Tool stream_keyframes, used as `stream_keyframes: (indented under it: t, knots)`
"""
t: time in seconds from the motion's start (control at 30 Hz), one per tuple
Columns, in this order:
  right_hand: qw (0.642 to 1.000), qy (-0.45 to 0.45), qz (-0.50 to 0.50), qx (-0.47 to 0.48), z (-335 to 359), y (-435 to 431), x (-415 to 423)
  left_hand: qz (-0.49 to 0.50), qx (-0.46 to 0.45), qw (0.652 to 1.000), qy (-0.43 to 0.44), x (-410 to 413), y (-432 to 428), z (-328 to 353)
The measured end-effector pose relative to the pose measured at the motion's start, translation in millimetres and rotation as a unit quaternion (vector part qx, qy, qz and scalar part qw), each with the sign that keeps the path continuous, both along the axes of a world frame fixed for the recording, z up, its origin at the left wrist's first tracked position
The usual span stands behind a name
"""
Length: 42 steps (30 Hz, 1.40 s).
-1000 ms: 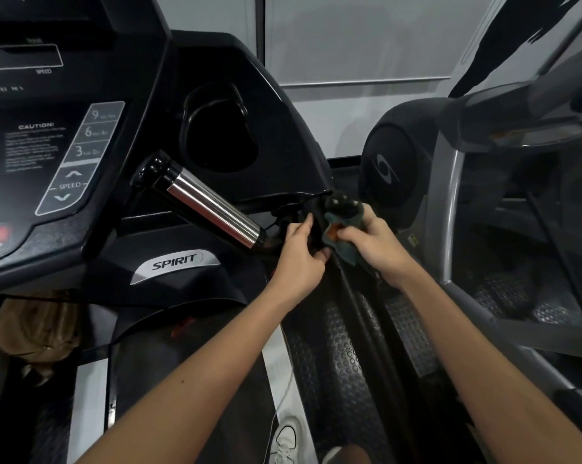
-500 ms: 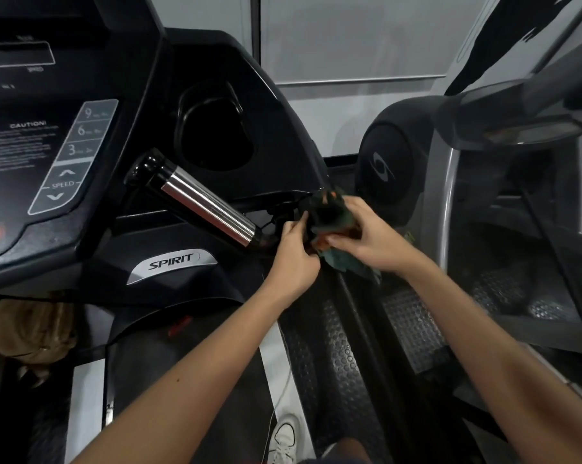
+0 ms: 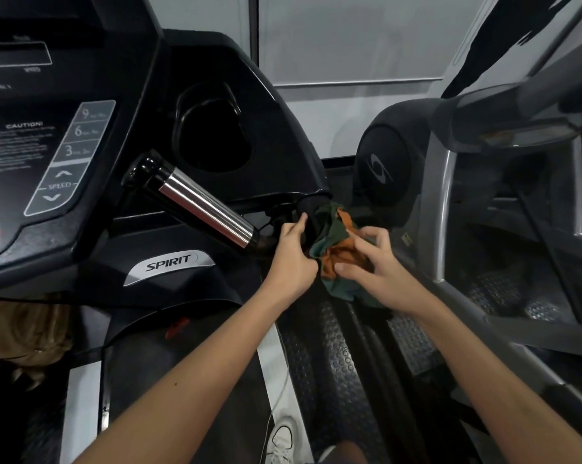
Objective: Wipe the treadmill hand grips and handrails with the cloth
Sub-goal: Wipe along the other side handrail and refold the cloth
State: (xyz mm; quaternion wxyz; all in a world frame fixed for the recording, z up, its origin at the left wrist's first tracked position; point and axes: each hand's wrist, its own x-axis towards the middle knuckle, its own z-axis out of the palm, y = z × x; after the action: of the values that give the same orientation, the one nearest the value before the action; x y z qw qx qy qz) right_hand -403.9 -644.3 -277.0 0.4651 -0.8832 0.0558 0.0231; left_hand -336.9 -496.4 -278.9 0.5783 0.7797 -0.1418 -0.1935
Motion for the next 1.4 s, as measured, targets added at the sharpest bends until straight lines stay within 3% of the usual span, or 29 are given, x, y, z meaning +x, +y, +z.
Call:
stream_keyframes:
  t: [0.07, 0.13, 0.2, 0.27, 0.5, 0.6, 0.73, 0.97, 1.13, 1.23, 1.4]
  knots:
    - [1.0, 0.016, 0.002, -0.006, 1, -1, 21, 0.006, 0.001, 1.0, -0.012, 0, -1, 0]
    - [0.996, 0.012, -0.034, 0.083, 4, 1, 38, 0.003, 0.003, 1.0, -0.01, -1, -1, 1]
    - [0.982, -0.032, -0.092, 0.161, 3, 5, 43, 0.0, 0.002, 1.0, -0.009, -1, -1, 2]
    - [0.97, -0.075, -0.143, 0.181, -4, 6, 37, -0.001, -0.001, 1.0, -0.009, -1, 0, 1]
    - [0.992, -0.036, -0.057, 0.104, 0, -10, 11, -0.001, 0.003, 1.0, -0.002, -1, 0, 3]
    - [0.999, -0.026, -0.028, 0.029, 2, 0, 22, 0.007, 0.012, 1.0, -0.023, -3, -1, 6]
    - [0.998, 0.003, -0.022, 0.058, 4, 10, 40, 0.012, 0.022, 0.999, -0.026, -5, 0, 7]
    - [1.0, -0.016, 0.02, 0.009, 22, -3, 35, 0.023, 0.011, 0.999, -0.019, -4, -1, 7]
    - [0.993, -0.028, 0.055, -0.097, 26, -11, 15, -0.003, -0.001, 1.0, -0.015, -1, 1, 3]
    - [0.994, -0.048, 0.055, -0.08, 26, -13, 15, 0.0, 0.002, 1.0, -0.012, -1, 0, 3]
    - [0.999, -0.007, 0.05, -0.014, 22, -3, 50, 0.018, 0.018, 0.999, -0.021, -4, -2, 6]
